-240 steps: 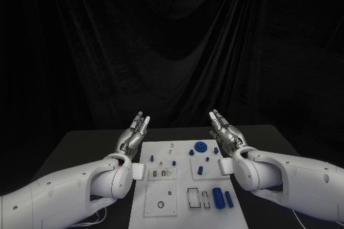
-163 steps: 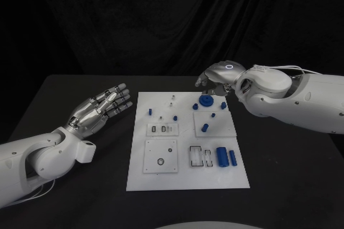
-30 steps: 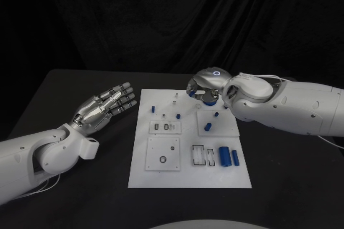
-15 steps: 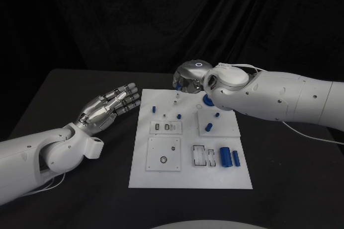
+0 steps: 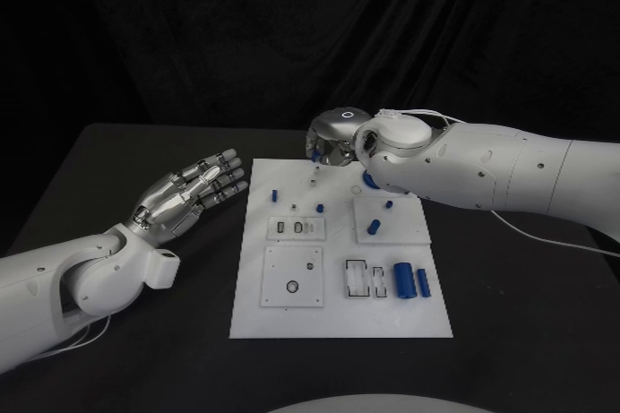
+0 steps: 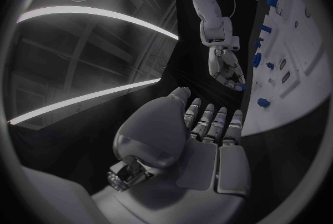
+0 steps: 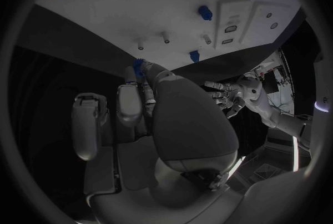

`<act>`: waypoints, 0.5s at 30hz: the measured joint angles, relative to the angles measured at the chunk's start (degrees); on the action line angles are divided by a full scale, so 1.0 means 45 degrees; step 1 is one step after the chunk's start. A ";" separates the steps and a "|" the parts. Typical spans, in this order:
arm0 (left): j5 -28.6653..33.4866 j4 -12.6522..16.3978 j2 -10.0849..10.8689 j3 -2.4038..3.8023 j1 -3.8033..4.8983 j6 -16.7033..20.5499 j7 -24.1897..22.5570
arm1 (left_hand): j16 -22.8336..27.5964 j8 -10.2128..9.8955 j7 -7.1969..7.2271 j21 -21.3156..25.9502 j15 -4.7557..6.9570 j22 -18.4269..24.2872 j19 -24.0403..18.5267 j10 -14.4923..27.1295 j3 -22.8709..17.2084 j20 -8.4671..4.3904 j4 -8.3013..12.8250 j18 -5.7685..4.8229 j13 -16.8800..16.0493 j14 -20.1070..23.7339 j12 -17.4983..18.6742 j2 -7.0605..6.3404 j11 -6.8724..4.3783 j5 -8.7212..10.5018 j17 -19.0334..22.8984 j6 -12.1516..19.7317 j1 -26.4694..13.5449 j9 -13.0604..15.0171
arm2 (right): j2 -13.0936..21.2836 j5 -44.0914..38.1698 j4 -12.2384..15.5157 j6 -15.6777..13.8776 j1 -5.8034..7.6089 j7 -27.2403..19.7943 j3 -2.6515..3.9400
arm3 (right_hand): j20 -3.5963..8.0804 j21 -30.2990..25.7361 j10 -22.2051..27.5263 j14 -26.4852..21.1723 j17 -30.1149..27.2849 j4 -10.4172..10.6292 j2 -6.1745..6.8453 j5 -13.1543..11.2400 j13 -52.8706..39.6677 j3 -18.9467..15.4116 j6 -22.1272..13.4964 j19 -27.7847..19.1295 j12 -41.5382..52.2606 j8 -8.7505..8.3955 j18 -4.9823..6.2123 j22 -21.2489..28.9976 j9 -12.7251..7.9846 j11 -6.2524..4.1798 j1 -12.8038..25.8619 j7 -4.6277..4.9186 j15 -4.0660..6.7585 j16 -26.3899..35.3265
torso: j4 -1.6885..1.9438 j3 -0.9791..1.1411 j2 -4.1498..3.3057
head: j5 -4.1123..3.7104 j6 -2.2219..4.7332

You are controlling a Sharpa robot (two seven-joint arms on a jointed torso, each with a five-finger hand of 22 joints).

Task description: Assemble the parts on the task board

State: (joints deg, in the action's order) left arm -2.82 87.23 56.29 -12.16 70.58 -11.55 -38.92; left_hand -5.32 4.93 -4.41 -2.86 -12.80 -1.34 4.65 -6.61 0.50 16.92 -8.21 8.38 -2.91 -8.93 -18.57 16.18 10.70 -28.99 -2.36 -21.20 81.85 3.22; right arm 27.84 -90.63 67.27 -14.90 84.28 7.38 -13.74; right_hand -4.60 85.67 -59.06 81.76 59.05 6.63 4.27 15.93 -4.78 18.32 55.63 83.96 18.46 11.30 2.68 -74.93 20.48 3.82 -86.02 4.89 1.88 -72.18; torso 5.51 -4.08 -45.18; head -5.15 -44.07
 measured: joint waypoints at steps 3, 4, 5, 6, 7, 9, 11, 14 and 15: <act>0.0000 -0.0053 -0.0018 0.0000 0.0000 -0.0001 0.0000 | 0.0000 0.0000 0.0000 0.0000 0.0000 0.0000 0.0000 0.0000 0.0000 0.0000 0.0000 0.0000 0.0001 0.0000 0.0000 0.0000 0.0000 0.0000 0.0000 0.0000 0.0000 0.0000 | -0.0001 0.0015 -0.0009 0.0118 -0.0033 0.0033 0.0002 | 0.0000 0.0000 0.0045 0.0000 -0.0032 0.0000 -0.0001 0.0000 0.0013 0.0001 -0.0042 0.0000 0.0000 0.0000 -0.0001 0.0001 0.0006 0.0045 0.0001 0.0041 0.0000 0.0000 | 0.0020 -0.0011 -0.0006 | -0.0031 -0.0015; 0.0000 -0.0069 -0.0028 0.0000 0.0000 -0.0001 0.0000 | 0.0000 0.0000 0.0000 0.0000 0.0000 0.0001 0.0000 0.0000 -0.0034 0.0000 0.0034 0.0000 0.0001 0.0000 0.0000 0.0000 0.0000 0.0000 0.0000 0.0000 0.0000 -0.0001 | 0.0000 0.0017 -0.0013 0.0153 -0.0042 0.0040 0.0002 | 0.0000 -0.0001 0.0045 0.0000 -0.0032 0.0000 -0.0001 0.0001 0.0012 0.0001 -0.0041 0.0000 -0.0048 -0.0050 -0.0001 0.0001 0.0010 0.0044 0.0000 0.0041 0.0000 0.0000 | 0.0020 -0.0016 -0.0006 | -0.0033 -0.0016; 0.0000 -0.0079 -0.0038 0.0000 0.0000 -0.0001 0.0000 | 0.0000 0.0000 0.0000 0.0000 0.0000 0.0001 0.0000 0.0000 -0.0034 0.0000 0.0034 0.0000 0.0001 0.0000 0.0000 0.0000 0.0000 0.0000 0.0001 0.0000 0.0000 -0.0001 | 0.0003 0.0019 -0.0016 0.0184 -0.0051 0.0045 0.0002 | 0.0000 -0.0001 0.0045 0.0000 -0.0032 0.0001 -0.0001 0.0001 0.0013 0.0001 -0.0054 0.0000 -0.0048 -0.0060 0.0000 0.0001 0.0013 0.0045 0.0001 0.0029 0.0000 0.0000 | 0.0018 -0.0020 -0.0006 | -0.0033 -0.0017; 0.0000 -0.0086 -0.0053 0.0000 0.0000 -0.0001 0.0000 | 0.0000 0.0000 0.0000 0.0000 0.0000 0.0001 0.0000 0.0000 -0.0034 0.0000 0.0034 0.0001 0.0001 0.0000 0.0000 0.0000 0.0000 0.0000 0.0001 0.0000 0.0000 -0.0001 | 0.0012 0.0022 -0.0019 0.0222 -0.0065 0.0049 0.0003 | 0.0000 -0.0001 0.0045 -0.0031 -0.0032 0.0001 -0.0001 0.0001 0.0014 0.0001 -0.0085 0.0000 -0.0048 -0.0060 0.0000 0.0001 0.0025 0.0044 0.0001 -0.0002 -0.0030 0.0000 | 0.0018 -0.0024 -0.0006 | -0.0023 -0.0029; 0.0000 -0.0091 -0.0063 0.0000 0.0000 -0.0001 0.0000 | 0.0000 0.0000 0.0000 0.0000 0.0000 0.0001 0.0000 0.0000 -0.0044 0.0000 0.0023 0.0001 0.0001 0.0000 0.0000 0.0000 0.0000 0.0000 0.0001 0.0000 0.0000 -0.0001 | 0.0018 0.0024 -0.0022 0.0246 -0.0078 0.0051 0.0003 | 0.0000 -0.0001 0.0045 -0.0047 -0.0032 0.0001 -0.0001 0.0001 0.0016 0.0001 -0.0085 0.0000 -0.0048 -0.0060 -0.0001 0.0001 0.0023 0.0044 0.0001 -0.0003 -0.0046 0.0000 | 0.0015 -0.0026 -0.0006 | -0.0007 -0.0035; 0.0000 -0.0107 -0.0084 0.0000 0.0000 -0.0001 0.0000 | 0.0001 0.0000 0.0000 0.0000 0.0000 0.0001 0.0000 0.0000 -0.0068 0.0000 -0.0001 0.0001 0.0001 0.0000 0.0000 0.0000 0.0000 0.0000 0.0001 0.0000 0.0000 -0.0001 | 0.0029 0.0028 -0.0028 0.0276 -0.0109 0.0051 0.0003 | 0.0000 -0.0001 0.0045 -0.0047 -0.0032 0.0001 0.0004 0.0001 0.0015 0.0001 -0.0114 0.0000 -0.0048 -0.0060 0.0000 0.0002 0.0020 0.0044 0.0006 0.0025 -0.0046 0.0000 | 0.0011 -0.0027 -0.0001 | 0.0001 -0.0055; 0.0000 -0.0140 -0.0108 0.0000 0.0000 -0.0004 0.0000 | 0.0001 0.0000 0.0000 0.0000 0.0000 0.0001 0.0000 0.0000 -0.0068 0.0000 0.0000 0.0001 0.0001 0.0000 0.0000 0.0000 0.0000 0.0000 0.0001 0.0000 0.0000 -0.0001 | 0.0038 0.0032 -0.0031 0.0298 -0.0144 0.0051 0.0003 | 0.0000 -0.0002 0.0045 -0.0048 -0.0032 0.0001 0.0061 0.0002 0.0014 0.0002 -0.0130 0.0000 -0.0075 -0.0060 0.0000 0.0002 0.0021 0.0044 0.0065 0.0042 -0.0046 0.0001 | 0.0010 -0.0027 0.0000 | 0.0002 -0.0070; 0.0000 -0.0194 -0.0147 0.0000 0.0000 -0.0008 -0.0001 | 0.0001 0.0000 0.0000 0.0001 0.0000 0.0001 0.0000 0.0000 -0.0122 0.0000 0.0054 0.0001 0.0002 0.0000 0.0000 0.0000 0.0000 0.0000 0.0002 0.0000 0.0000 -0.0002 | 0.0050 0.0036 -0.0034 0.0311 -0.0183 0.0051 0.0003 | 0.0000 -0.0002 0.0045 -0.0047 -0.0032 0.0001 0.0120 -0.0062 0.0013 0.0002 -0.0131 0.0000 -0.0097 -0.0108 0.0000 0.0002 0.0020 0.0043 0.0124 0.0041 -0.0046 0.0000 | -0.0006 -0.0027 0.0002 | -0.0006 -0.0104; 0.0000 -0.0205 -0.0159 0.0000 0.0000 -0.0010 -0.0001 | 0.0001 0.0000 0.0000 0.0001 0.0000 0.0001 0.0000 0.0000 -0.0122 0.0000 0.0053 0.0002 0.0002 0.0000 0.0000 0.0000 0.0000 0.0000 0.0002 0.0001 0.0000 -0.0002 | 0.0051 0.0038 -0.0041 0.0313 -0.0195 0.0050 0.0003 | 0.0000 -0.0002 0.0045 -0.0047 -0.0032 0.0001 0.0120 -0.0062 0.0013 0.0002 -0.0131 0.0000 -0.0097 -0.0108 -0.0001 0.0003 0.0020 0.0043 0.0124 0.0042 -0.0046 0.0000 | -0.0015 -0.0027 0.0005 | -0.0009 -0.0115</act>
State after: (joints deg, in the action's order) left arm -2.82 86.31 55.57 -12.15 70.58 -11.59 -38.92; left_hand -5.32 4.93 -4.41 -2.86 -12.80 -1.34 4.65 -6.61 -0.05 16.92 -7.97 8.39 -2.91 -8.93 -18.57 16.18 10.70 -28.99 -2.36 -21.20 81.85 3.21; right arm 28.07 -90.46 67.09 -13.49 83.40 7.61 -13.72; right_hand -4.61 85.66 -58.86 81.55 58.90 6.63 4.81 15.65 -4.72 18.33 55.04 83.96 18.02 10.82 2.68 -74.92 20.58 4.02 -85.46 5.08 1.67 -72.18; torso 5.44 -4.20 -45.16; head -5.19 -44.59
